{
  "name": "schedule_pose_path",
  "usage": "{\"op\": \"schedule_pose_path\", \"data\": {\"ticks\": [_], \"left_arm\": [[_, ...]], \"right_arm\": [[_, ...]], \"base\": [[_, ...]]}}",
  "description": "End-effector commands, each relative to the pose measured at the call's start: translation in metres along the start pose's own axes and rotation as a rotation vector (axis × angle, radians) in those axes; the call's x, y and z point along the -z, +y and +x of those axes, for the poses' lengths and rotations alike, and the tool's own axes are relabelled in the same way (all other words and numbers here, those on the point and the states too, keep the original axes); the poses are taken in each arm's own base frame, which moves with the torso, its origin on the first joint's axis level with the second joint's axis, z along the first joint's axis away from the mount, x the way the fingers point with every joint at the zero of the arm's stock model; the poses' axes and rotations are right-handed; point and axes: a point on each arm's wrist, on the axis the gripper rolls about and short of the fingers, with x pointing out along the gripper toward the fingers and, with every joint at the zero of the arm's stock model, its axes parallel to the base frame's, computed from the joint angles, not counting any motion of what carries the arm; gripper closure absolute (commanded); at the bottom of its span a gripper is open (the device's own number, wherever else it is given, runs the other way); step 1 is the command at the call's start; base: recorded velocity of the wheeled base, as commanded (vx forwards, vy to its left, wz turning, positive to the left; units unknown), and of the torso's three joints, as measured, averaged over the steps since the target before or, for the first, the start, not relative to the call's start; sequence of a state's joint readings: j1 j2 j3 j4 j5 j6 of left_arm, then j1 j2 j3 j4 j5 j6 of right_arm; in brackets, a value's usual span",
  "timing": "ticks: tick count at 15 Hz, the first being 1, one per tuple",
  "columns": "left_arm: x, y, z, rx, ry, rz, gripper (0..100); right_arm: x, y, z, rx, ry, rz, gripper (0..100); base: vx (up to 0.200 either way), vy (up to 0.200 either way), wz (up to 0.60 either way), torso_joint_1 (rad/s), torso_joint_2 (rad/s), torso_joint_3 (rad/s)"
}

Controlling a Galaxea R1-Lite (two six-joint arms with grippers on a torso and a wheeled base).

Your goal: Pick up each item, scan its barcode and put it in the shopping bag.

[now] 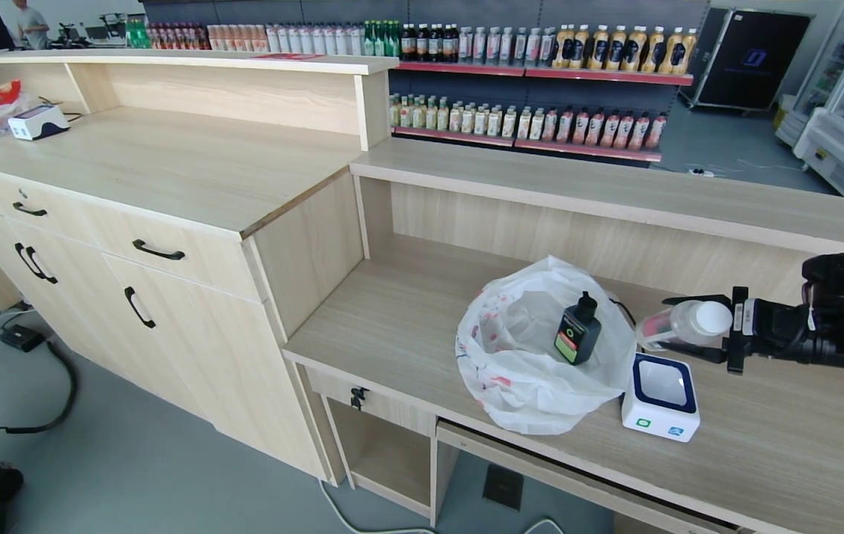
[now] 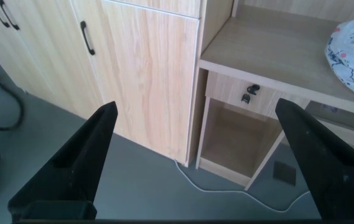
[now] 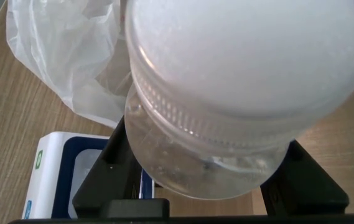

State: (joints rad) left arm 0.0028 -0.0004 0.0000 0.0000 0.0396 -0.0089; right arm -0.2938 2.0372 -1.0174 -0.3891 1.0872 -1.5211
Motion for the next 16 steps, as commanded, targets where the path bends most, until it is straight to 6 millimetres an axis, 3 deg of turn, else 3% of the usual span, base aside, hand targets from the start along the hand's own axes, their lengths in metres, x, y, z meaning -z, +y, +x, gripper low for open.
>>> {"op": "schedule_pose_path", "data": {"ticks": [1,6,8,12,16], "left_arm": [[0.000,0.000,0.000,-0.001,0.000,0.000,0],[0.000,0.000,0.000,-0.001,0.000,0.000,0],[0.000,0.000,0.000,-0.001,0.000,0.000,0],[0.000,0.000,0.000,-0.001,0.000,0.000,0],[0.000,0.000,0.000,-0.001,0.000,0.000,0]], "right_arm": [[0.003,0.000,0.002,-0.003,-0.002,0.003,100],[0.006,0.001,0.004,-0.006,-0.002,0.008,100],[-0.003,-0.004,0.000,0.003,-0.002,-0.005,100],[-0.061,-0.030,-0.043,0.050,0.024,-0.011,100],[-0.143,-0.039,-0.085,0.092,0.018,0.325,100]], "base": [[0.000,0.000,0.00,0.000,0.00,0.000],[0.000,0.000,0.00,0.000,0.00,0.000],[0.000,0.000,0.00,0.000,0.00,0.000],[0.000,0.000,0.00,0.000,0.00,0.000],[0.000,0.000,0.00,0.000,0.00,0.000]]}}
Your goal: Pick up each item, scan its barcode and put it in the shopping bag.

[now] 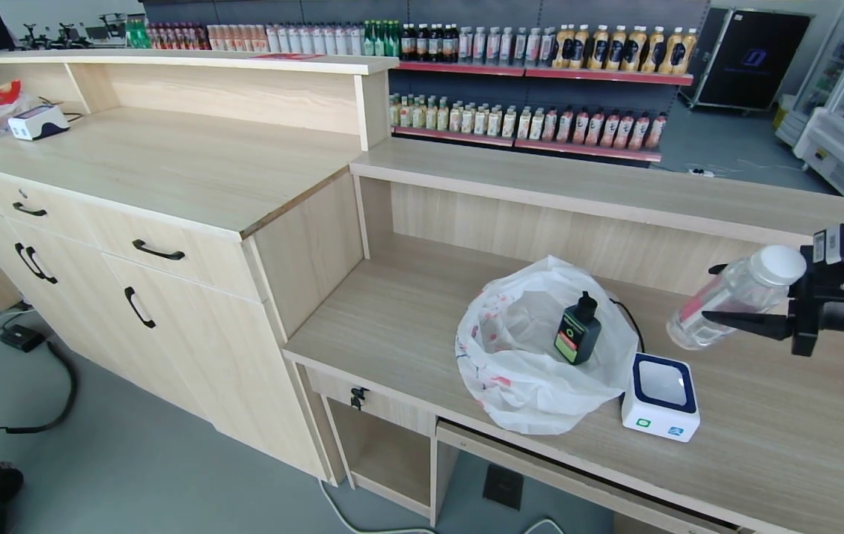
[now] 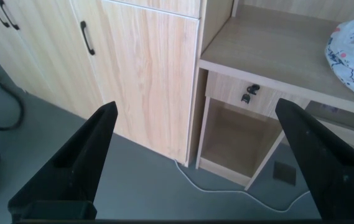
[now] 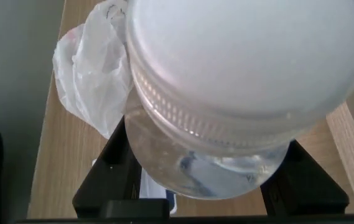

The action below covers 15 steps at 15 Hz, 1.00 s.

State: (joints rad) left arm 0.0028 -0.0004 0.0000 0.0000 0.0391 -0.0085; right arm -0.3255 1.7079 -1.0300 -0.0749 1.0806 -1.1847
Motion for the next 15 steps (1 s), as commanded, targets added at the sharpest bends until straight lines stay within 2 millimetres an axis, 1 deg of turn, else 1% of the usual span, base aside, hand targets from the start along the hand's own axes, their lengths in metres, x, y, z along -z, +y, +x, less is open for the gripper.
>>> {"op": "schedule_pose_path", "data": {"ticks": [1,3,5,6,7,8,9,10,12,13,14,15], "left_arm": [[0.000,0.000,0.000,-0.001,0.000,-0.001,0],[0.000,0.000,0.000,-0.001,0.000,-0.001,0],[0.000,0.000,0.000,-0.001,0.000,-0.001,0],[0.000,0.000,0.000,-0.001,0.000,-0.001,0],[0.000,0.000,0.000,-0.001,0.000,-0.001,0],[0.000,0.000,0.000,-0.001,0.000,-0.001,0],[0.000,0.000,0.000,-0.001,0.000,-0.001,0],[0.000,0.000,0.000,-0.001,0.000,-0.001,0],[0.000,0.000,0.000,-0.001,0.000,-0.001,0],[0.000,0.000,0.000,-0.001,0.000,-0.001,0],[0.000,0.000,0.000,0.000,0.000,-0.001,0],[0.000,0.000,0.000,0.000,0.000,-0.001,0]], "right_arm": [[-0.068,0.014,-0.040,0.069,-0.013,0.131,100],[-0.087,0.025,-0.055,0.139,0.057,0.331,100],[-0.100,0.036,-0.070,0.199,0.084,0.539,100],[-0.104,0.039,-0.074,0.239,0.102,0.628,100],[-0.103,0.041,-0.076,0.313,0.151,0.734,100],[-0.102,0.039,-0.077,0.378,0.189,0.794,100],[-0.099,0.035,-0.073,0.486,0.250,0.885,100],[-0.099,0.032,-0.071,0.521,0.266,0.893,100],[-0.105,0.025,-0.063,0.661,0.259,0.774,100],[-0.106,0.023,-0.055,0.727,0.261,0.728,100],[-0.104,0.022,-0.047,0.757,0.279,0.712,100],[-0.106,0.019,-0.037,0.779,0.267,0.679,100]], "base": [[0.000,0.000,0.00,0.000,0.00,0.000],[0.000,0.000,0.00,0.000,0.00,0.000],[0.000,0.000,0.00,0.000,0.00,0.000],[0.000,0.000,0.00,0.000,0.00,0.000],[0.000,0.000,0.00,0.000,0.00,0.000],[0.000,0.000,0.00,0.000,0.00,0.000],[0.000,0.000,0.00,0.000,0.00,0.000],[0.000,0.000,0.00,0.000,0.00,0.000],[0.000,0.000,0.00,0.000,0.00,0.000],[0.000,0.000,0.00,0.000,0.00,0.000],[0.000,0.000,0.00,0.000,0.00,0.000],[0.000,0.000,0.00,0.000,0.00,0.000]]}}
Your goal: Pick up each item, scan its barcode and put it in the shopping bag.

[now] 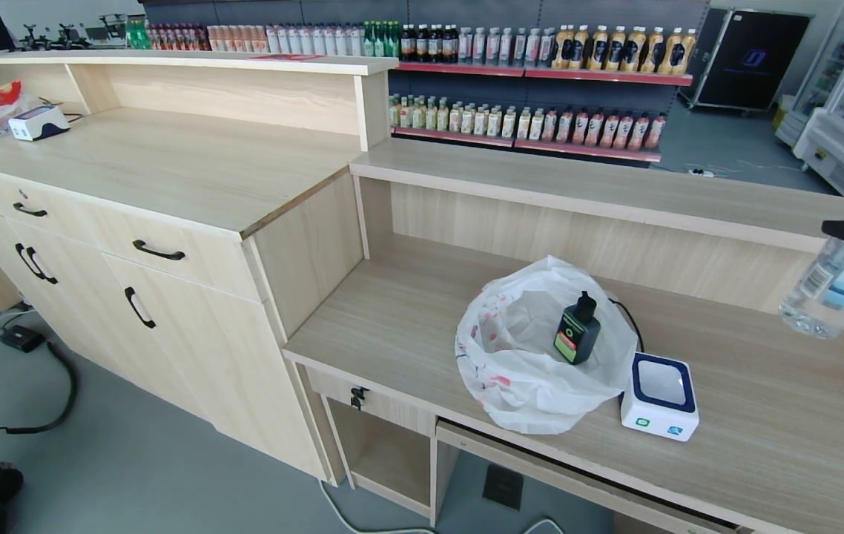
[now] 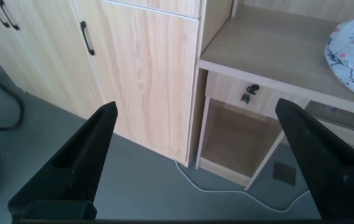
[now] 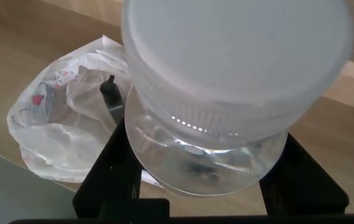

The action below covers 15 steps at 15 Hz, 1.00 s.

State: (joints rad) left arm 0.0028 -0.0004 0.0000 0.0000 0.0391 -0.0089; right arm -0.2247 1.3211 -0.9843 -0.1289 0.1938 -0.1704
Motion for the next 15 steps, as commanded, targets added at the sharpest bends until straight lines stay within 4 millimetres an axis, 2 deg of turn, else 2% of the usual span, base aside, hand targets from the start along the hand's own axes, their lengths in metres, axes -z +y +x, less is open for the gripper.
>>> {"op": "schedule_pose_path", "data": {"ticks": [1,4,5,7,11,15], "left_arm": [[0.000,0.000,0.000,0.000,0.000,0.000,0],[0.000,0.000,0.000,-0.001,0.000,0.000,0],[0.000,0.000,0.000,-0.001,0.000,0.000,0],[0.000,0.000,0.000,-0.001,0.000,0.000,0],[0.000,0.000,0.000,-0.001,0.000,0.000,0],[0.000,0.000,0.000,-0.001,0.000,0.000,0]], "right_arm": [[0.004,0.015,0.015,-0.050,-0.001,-0.022,100],[0.001,0.026,0.026,-0.096,-0.044,-0.065,100],[0.001,0.031,0.029,-0.113,-0.060,-0.066,100],[0.003,0.034,0.032,-0.122,-0.089,-0.071,100],[0.013,0.035,0.042,-0.127,-0.056,-0.069,100],[0.045,0.042,0.082,-0.174,-0.045,-0.016,100]], "base": [[0.000,0.000,0.00,0.000,0.00,0.000],[0.000,0.000,0.00,0.000,0.00,0.000],[0.000,0.000,0.60,0.002,0.01,0.002],[0.000,0.000,0.60,0.005,0.01,0.005],[0.000,0.000,0.00,0.000,0.00,0.000],[0.000,0.000,0.00,0.000,0.00,0.000]]}}
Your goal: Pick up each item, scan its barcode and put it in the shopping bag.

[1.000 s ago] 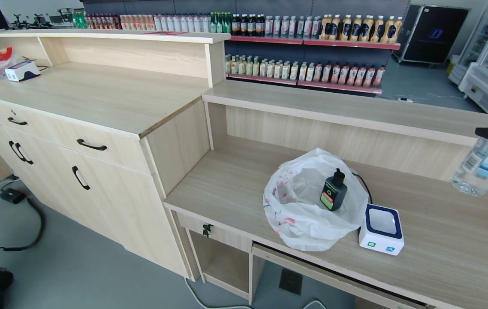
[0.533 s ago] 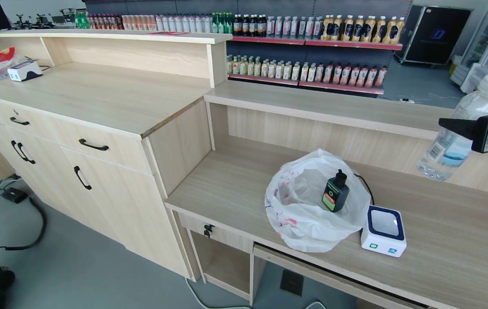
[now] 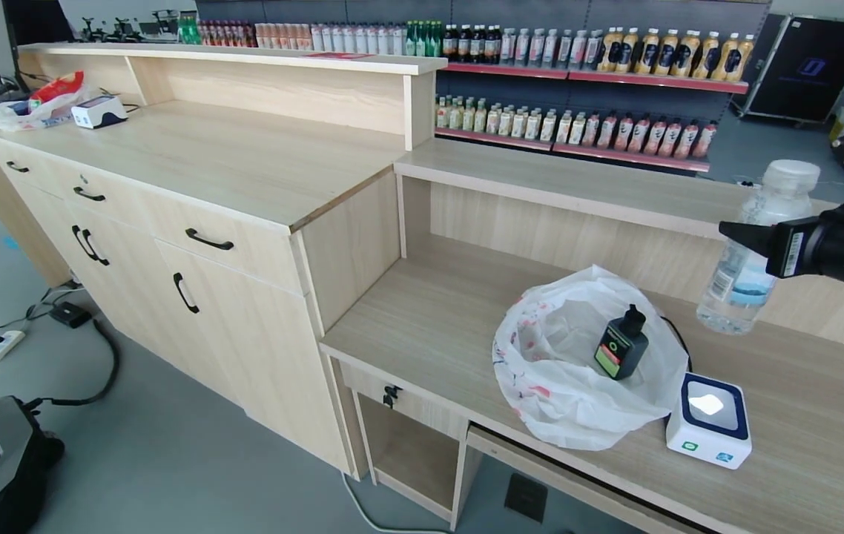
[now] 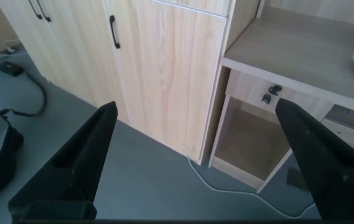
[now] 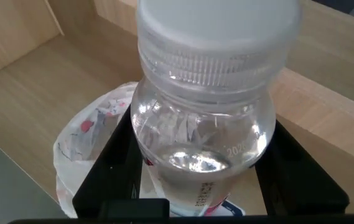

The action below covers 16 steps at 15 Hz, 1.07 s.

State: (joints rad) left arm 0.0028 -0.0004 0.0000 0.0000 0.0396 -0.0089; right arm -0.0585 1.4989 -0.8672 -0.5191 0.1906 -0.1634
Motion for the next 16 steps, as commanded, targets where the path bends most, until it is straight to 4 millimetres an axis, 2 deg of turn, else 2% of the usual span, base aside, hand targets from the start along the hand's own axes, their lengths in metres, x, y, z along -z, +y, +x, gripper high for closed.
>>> {"op": "schedule_pose_path", "data": {"ticks": [1,4,10,16], "left_arm": [[0.000,0.000,0.000,-0.001,0.000,0.000,0],[0.000,0.000,0.000,0.001,0.000,0.000,0],[0.000,0.000,0.000,-0.001,0.000,0.000,0],[0.000,0.000,0.000,-0.001,0.000,0.000,0]], "right_arm": [[0.035,0.006,0.031,-0.096,0.063,0.051,100],[0.057,0.011,0.053,-0.240,0.033,0.056,100],[0.107,0.016,0.078,-0.321,0.048,0.014,100],[0.135,0.020,0.101,-0.350,0.002,-0.004,100]], "base": [[0.000,0.000,0.00,0.000,0.00,0.000],[0.000,0.000,0.00,0.000,0.00,0.000],[0.000,0.000,0.00,0.000,0.00,0.000],[0.000,0.000,0.00,0.000,0.00,0.000]]}}
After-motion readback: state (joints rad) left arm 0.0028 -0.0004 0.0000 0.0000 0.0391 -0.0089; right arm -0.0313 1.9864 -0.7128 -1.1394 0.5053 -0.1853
